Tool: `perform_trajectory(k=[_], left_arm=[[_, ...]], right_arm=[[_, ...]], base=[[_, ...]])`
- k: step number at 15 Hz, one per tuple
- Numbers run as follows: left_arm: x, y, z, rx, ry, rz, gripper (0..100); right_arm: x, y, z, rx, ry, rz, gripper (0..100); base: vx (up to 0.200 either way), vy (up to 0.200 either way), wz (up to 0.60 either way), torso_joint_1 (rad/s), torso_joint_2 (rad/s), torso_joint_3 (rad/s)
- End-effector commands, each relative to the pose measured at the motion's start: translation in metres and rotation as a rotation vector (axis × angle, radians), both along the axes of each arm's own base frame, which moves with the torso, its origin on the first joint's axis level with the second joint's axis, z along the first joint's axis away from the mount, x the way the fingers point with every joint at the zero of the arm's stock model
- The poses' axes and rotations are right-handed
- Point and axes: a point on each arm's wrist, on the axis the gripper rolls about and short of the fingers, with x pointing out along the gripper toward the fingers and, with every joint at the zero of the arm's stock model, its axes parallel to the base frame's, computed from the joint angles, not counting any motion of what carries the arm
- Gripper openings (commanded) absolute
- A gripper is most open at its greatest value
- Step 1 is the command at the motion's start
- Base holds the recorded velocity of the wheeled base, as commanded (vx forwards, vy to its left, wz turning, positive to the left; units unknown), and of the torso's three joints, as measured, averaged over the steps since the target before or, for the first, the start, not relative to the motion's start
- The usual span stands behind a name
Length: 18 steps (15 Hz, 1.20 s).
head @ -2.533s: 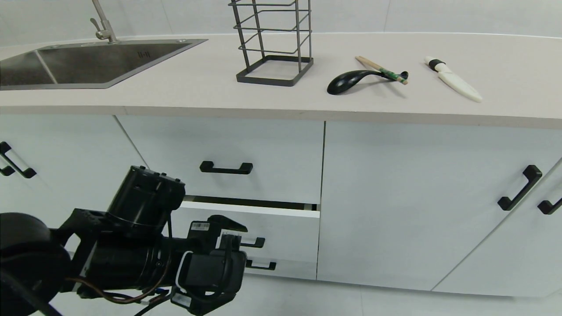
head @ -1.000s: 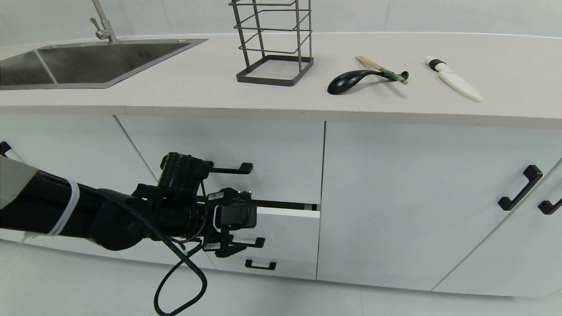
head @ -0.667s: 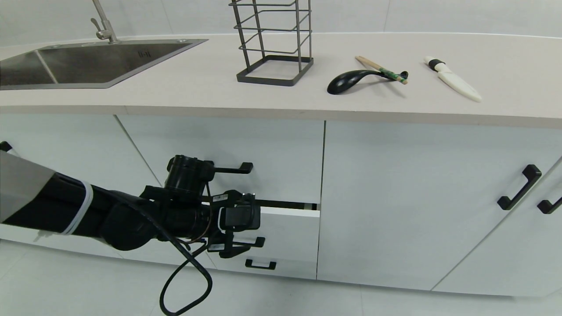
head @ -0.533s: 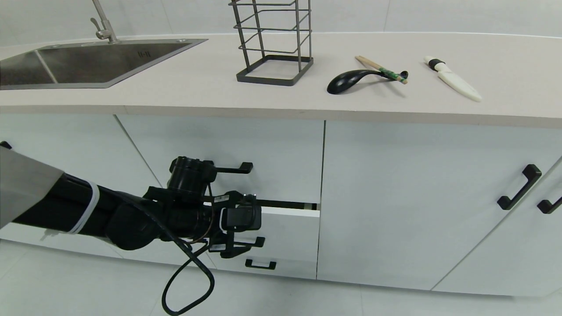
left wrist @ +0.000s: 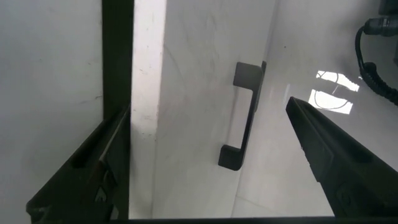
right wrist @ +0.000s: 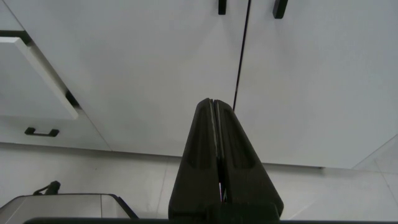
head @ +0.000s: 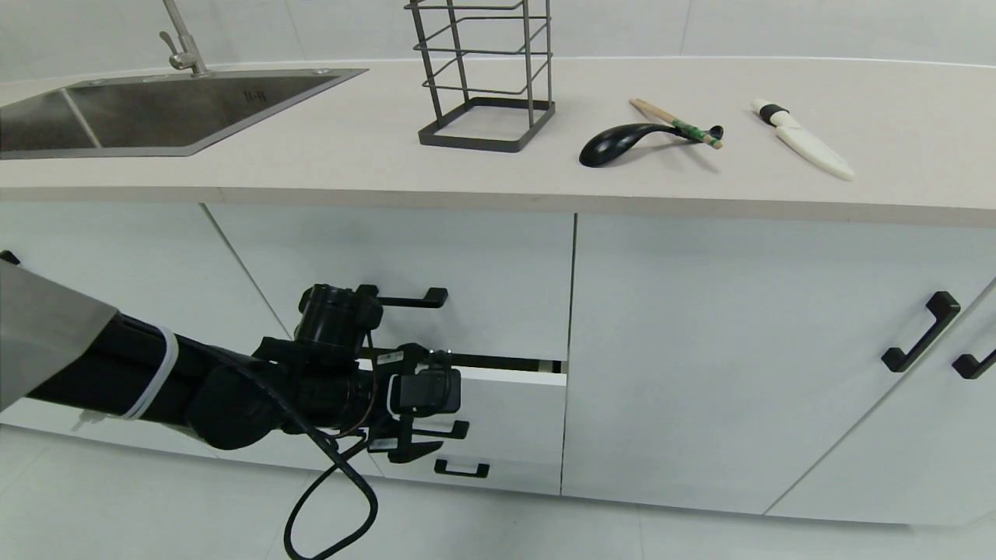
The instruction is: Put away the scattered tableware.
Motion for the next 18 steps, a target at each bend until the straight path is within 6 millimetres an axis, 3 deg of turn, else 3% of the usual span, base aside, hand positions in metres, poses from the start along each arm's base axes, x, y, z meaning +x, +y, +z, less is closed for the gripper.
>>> perform_trajectory(k=[1, 4, 5, 7, 10, 12, 18], left_arm=[[-0.016, 0.006, 0.005, -0.006, 0.010, -0.007, 100], [-0.049, 0.011, 0.009, 0.006, 0.020, -0.042, 100], [-0.074, 0.017, 0.011, 0.007, 0.028, -0.055, 100], [-0.097, 0.023, 0.012, 0.007, 0.032, -0.068, 100], [-0.145, 0.027, -0.001, 0.033, 0.085, -0.140, 100], [-0.154, 0.028, -0.003, 0.026, 0.098, -0.141, 100], [-0.151, 0.026, 0.000, 0.013, 0.090, -0.115, 100]], right_arm=[[0.000, 0.000, 0.000, 0.000, 0.000, -0.001, 0], [0.000, 0.000, 0.000, 0.000, 0.000, -0.001, 0], [0.000, 0.000, 0.000, 0.000, 0.000, -0.001, 0], [0.000, 0.000, 0.000, 0.000, 0.000, -0.002, 0], [0.000, 0.000, 0.000, 0.000, 0.000, -0.002, 0], [0.000, 0.000, 0.000, 0.000, 0.000, -0.002, 0], [0.000, 0.000, 0.000, 0.000, 0.000, -0.002, 0]], base=[[0.000, 0.000, 0.00, 0.000, 0.00, 0.000], [0.000, 0.000, 0.00, 0.000, 0.00, 0.000], [0.000, 0.000, 0.00, 0.000, 0.00, 0.000], [0.000, 0.000, 0.00, 0.000, 0.00, 0.000], [0.000, 0.000, 0.00, 0.000, 0.00, 0.000], [0.000, 0.000, 0.00, 0.000, 0.00, 0.000], [0.000, 0.000, 0.00, 0.000, 0.00, 0.000]])
